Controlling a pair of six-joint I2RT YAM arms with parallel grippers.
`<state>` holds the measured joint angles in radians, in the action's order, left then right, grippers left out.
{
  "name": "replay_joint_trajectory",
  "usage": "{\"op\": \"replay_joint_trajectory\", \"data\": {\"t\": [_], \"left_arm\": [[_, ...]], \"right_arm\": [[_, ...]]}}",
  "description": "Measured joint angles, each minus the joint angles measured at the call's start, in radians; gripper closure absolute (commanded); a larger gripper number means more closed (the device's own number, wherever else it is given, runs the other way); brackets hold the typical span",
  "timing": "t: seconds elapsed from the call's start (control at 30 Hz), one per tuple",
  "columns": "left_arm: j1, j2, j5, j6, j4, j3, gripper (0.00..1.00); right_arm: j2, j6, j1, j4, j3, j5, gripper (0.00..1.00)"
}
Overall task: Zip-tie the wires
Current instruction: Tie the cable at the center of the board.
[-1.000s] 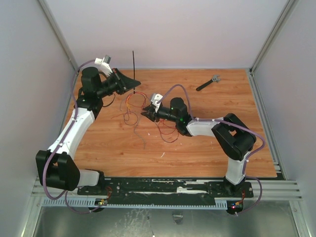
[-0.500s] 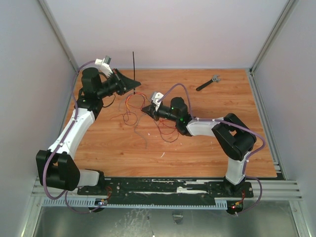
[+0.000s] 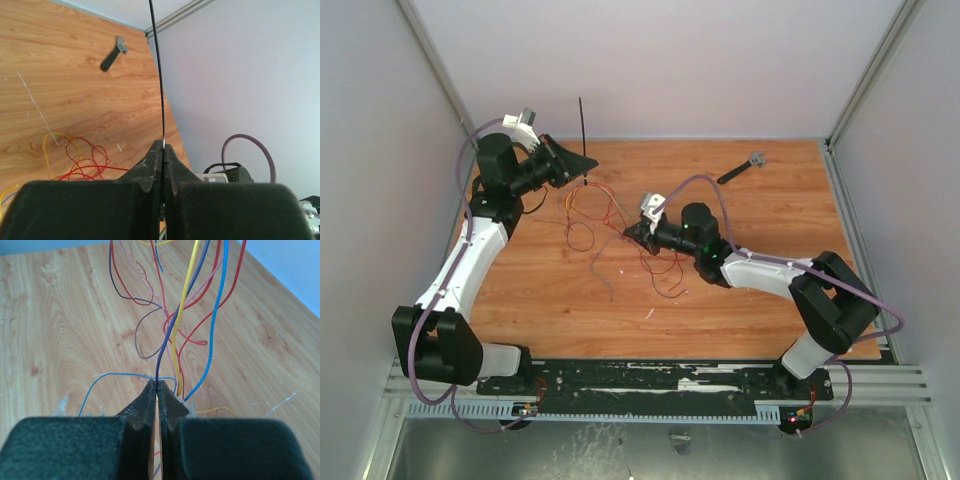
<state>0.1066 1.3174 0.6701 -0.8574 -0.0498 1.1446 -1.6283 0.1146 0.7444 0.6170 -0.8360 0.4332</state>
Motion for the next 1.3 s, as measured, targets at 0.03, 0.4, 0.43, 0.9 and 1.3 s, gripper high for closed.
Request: {"op": "replay_joint_trajectory", "data": {"t": [0.03, 0.4, 0.43, 0.9, 1.3], "left_arm": [[0.0, 0.0, 0.0, 0.0, 0.0, 0.0, 1.0], [-0.014, 0.0, 0.001, 0.0, 0.0, 0.0, 1.0], [-0.015, 0.0, 0.001, 0.0, 0.0, 0.0, 1.0], [-0.02, 0.0, 0.001, 0.0, 0.0, 0.0, 1.0], [-0.027, 0.0, 0.002, 0.0, 0.0, 0.0, 1.0]], "right_arm": [[0.018, 0.0, -0.002, -0.016, 0.004, -0.004, 1.0], [0.175, 0.008, -0.079, -0.151, 0.072, -0.024, 1.0], [0.193, 0.008, -0.094, -0.159, 0.085, -0.024, 1.0], [0.299, 0.018, -0.207, -0.246, 0.112, -0.027, 1.0], [0.315, 0.016, -0.247, -0.257, 0.124, -0.01, 1.0]]}}
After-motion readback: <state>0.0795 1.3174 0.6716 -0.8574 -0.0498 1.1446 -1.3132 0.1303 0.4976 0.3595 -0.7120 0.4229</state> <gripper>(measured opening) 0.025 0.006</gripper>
